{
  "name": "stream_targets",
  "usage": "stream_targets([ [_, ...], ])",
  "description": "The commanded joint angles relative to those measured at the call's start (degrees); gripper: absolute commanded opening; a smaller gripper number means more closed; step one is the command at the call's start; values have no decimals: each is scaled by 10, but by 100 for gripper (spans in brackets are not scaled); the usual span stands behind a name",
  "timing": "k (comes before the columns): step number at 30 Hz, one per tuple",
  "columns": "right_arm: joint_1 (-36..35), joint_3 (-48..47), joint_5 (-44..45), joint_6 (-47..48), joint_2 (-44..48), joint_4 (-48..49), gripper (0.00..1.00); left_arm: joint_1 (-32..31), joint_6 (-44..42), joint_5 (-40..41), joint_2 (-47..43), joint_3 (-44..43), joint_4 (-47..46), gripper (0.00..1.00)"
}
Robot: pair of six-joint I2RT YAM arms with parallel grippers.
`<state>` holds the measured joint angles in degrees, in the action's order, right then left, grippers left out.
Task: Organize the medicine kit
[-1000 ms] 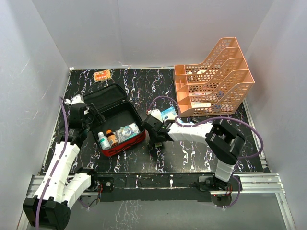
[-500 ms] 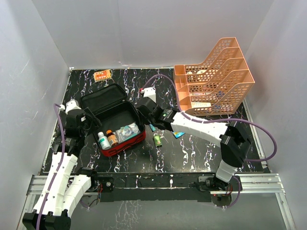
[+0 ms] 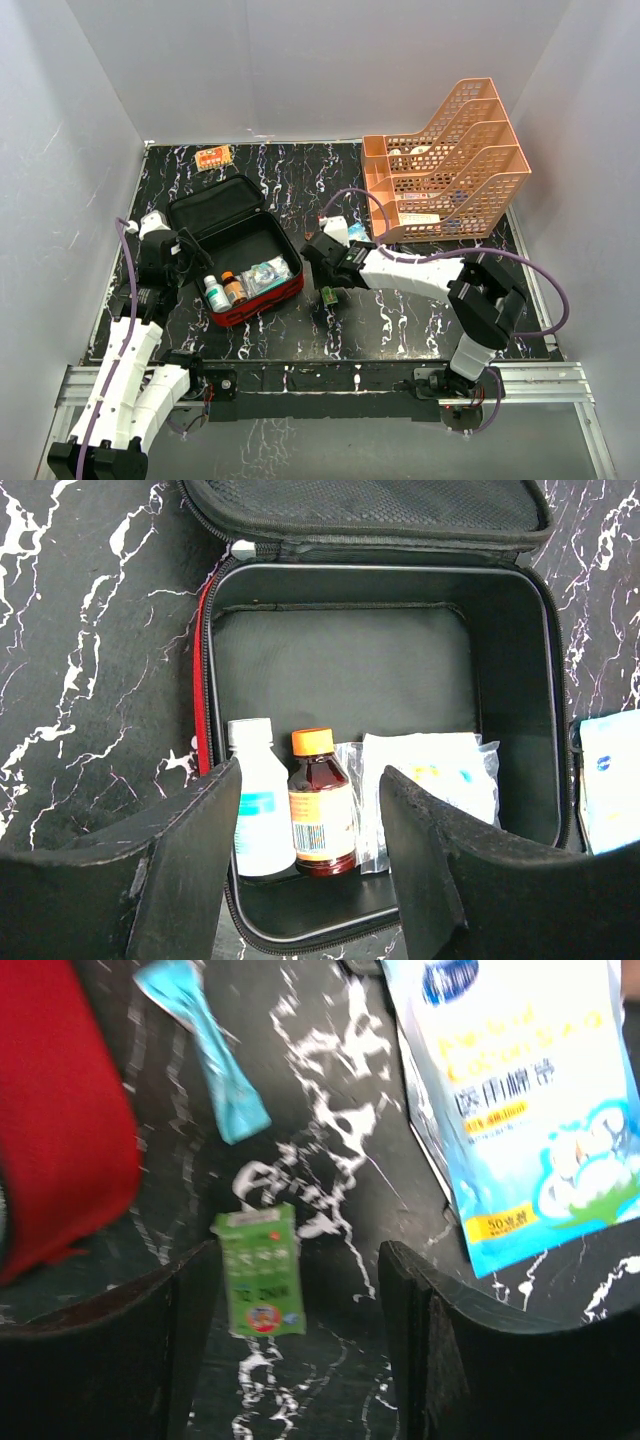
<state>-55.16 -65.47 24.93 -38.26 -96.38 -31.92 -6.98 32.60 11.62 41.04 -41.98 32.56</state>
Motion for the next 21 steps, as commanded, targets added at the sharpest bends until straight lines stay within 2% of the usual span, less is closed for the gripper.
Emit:
stream_targets([
  [1, 5, 25, -19, -23, 17, 12, 62, -2, -5, -9, -5, 6, -7, 56],
  [6, 8, 21, -60, 2, -18, 37, 61, -3, -6, -10, -3, 7, -8, 56],
  [14, 9, 22, -72, 5, -26, 50, 59, -2, -6, -10, 0, 6, -9, 57],
  [21, 8, 26, -86, 4, -63, 53, 51, -2, -6, -10, 1, 6, -9, 57],
])
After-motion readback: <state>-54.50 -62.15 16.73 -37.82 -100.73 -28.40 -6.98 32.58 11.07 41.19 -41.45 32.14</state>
